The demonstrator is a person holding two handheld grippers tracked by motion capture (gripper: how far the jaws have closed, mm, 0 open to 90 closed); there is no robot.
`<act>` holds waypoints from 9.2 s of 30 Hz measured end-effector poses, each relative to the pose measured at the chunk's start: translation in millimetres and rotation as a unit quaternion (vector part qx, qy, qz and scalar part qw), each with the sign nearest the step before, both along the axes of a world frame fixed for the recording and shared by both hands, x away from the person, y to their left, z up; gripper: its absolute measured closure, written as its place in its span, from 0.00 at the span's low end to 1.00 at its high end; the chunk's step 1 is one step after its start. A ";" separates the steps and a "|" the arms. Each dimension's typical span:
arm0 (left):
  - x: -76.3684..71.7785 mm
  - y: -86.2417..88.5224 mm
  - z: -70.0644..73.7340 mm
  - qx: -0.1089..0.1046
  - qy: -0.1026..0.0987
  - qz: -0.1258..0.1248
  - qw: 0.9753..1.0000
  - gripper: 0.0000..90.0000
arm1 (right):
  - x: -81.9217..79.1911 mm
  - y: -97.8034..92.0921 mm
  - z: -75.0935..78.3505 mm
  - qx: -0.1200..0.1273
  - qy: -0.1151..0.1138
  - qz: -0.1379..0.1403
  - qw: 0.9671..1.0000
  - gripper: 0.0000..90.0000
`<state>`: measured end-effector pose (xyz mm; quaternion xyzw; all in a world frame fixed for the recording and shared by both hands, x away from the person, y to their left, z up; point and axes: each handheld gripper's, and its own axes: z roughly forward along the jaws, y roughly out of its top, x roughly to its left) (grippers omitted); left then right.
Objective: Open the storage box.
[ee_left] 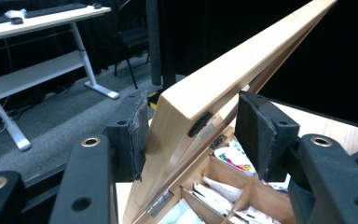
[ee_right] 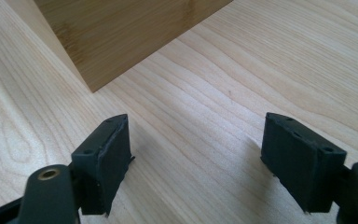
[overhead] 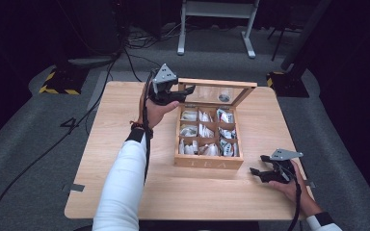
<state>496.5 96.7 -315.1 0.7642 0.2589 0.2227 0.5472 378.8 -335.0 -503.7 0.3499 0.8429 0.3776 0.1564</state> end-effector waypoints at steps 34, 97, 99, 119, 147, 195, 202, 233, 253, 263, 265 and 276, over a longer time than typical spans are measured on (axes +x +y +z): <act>46.3 -5.4 0.7 -0.019 0.003 0.043 0.999 0.57 | 0.0 0.0 0.0 0.000 0.000 0.000 1.000 0.27; 105.0 -17.7 -75.3 0.043 0.118 0.110 0.986 0.56 | -1.7 -0.3 0.0 0.000 0.001 -0.003 1.000 0.26; 103.9 -16.6 -79.8 0.057 0.125 0.106 0.985 0.57 | -1.8 -0.3 0.0 0.001 0.001 -0.003 1.000 0.26; 72.2 8.7 -88.1 0.069 0.151 0.111 0.980 0.28 | -1.2 -1.1 0.0 -0.001 0.001 0.002 1.000 0.25; -70.3 82.3 -119.7 0.198 0.104 0.055 0.973 0.19 | -4.7 -0.5 21.6 0.014 -0.023 0.014 1.000 0.35; -152.2 128.7 -185.4 0.185 0.182 0.022 0.965 0.18 | 29.4 160.6 83.7 0.020 -0.032 0.095 0.995 0.56; -152.1 129.4 -186.8 0.180 0.181 0.013 0.967 0.18 | 35.1 170.3 72.6 0.016 -0.007 0.087 0.996 0.61; -150.1 126.5 -188.7 0.173 0.178 -0.013 0.968 0.18 | 43.6 192.5 60.5 -0.020 0.029 0.047 0.998 0.82; -150.6 126.0 -188.6 0.175 0.179 -0.017 0.968 0.18 | 33.6 171.7 75.8 0.008 0.017 0.065 0.998 1.00; -150.9 124.9 -188.8 0.173 0.178 -0.018 0.968 0.18 | 38.3 184.8 68.2 0.009 0.044 0.053 0.998 0.80; -150.9 124.9 -188.8 0.174 0.178 -0.018 0.968 0.18 | 39.0 186.1 67.1 0.008 0.047 0.047 0.998 0.79; -151.4 124.4 -188.8 0.175 0.177 -0.021 0.968 0.18 | 45.7 198.7 55.4 -0.031 0.075 -0.004 0.997 0.71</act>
